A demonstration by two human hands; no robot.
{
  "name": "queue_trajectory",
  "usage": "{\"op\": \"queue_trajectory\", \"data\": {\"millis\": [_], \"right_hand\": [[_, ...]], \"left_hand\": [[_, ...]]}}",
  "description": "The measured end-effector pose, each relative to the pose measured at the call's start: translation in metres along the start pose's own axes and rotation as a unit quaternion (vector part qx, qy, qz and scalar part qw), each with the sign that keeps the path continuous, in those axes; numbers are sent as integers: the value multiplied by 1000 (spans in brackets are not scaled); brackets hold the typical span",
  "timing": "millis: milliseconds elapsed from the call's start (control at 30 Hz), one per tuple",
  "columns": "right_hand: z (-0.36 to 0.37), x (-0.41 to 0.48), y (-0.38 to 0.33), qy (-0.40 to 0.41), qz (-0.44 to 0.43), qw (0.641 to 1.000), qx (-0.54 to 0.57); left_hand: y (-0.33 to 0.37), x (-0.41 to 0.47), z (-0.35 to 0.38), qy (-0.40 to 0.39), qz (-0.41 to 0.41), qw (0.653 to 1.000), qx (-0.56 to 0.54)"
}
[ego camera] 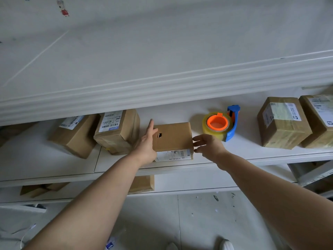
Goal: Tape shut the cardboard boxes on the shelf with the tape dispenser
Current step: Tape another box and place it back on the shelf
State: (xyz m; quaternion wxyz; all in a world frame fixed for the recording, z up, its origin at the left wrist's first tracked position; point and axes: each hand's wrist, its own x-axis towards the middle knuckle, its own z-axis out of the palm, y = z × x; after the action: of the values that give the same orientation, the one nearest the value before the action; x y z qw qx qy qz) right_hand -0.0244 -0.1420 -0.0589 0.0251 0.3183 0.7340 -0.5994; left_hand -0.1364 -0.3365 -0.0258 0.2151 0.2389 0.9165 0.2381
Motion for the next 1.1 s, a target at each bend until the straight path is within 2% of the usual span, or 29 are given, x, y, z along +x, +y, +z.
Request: {"op": "queue_trajectory", "data": {"millis": [133, 300, 367, 533, 733, 800, 967, 1100], "right_hand": [[-7, 0, 1, 22, 4, 1000, -7], [-22, -4, 5, 71, 11, 997, -14], [-34, -7, 9, 96, 23, 995, -18], [-81, -16, 24, 128, 61, 990, -8], [-133, -27, 39, 152, 47, 987, 11], [-146, -29, 44, 154, 42, 987, 14], [-165, -32, 60, 122, 45, 991, 19], [-176, -27, 68, 108, 59, 992, 25]], "left_hand": [[9, 2, 0, 89, -1, 996, 6], [40, 7, 4, 120, 39, 991, 39], [57, 12, 10, 117, 67, 989, 53], [104, 42, 49, 47, 103, 994, 4], [158, 76, 115, -13, 122, 987, 106], [173, 86, 134, -10, 119, 985, 125], [189, 109, 162, 16, 46, 980, 195], [192, 116, 166, 62, 65, 974, 206]]}}
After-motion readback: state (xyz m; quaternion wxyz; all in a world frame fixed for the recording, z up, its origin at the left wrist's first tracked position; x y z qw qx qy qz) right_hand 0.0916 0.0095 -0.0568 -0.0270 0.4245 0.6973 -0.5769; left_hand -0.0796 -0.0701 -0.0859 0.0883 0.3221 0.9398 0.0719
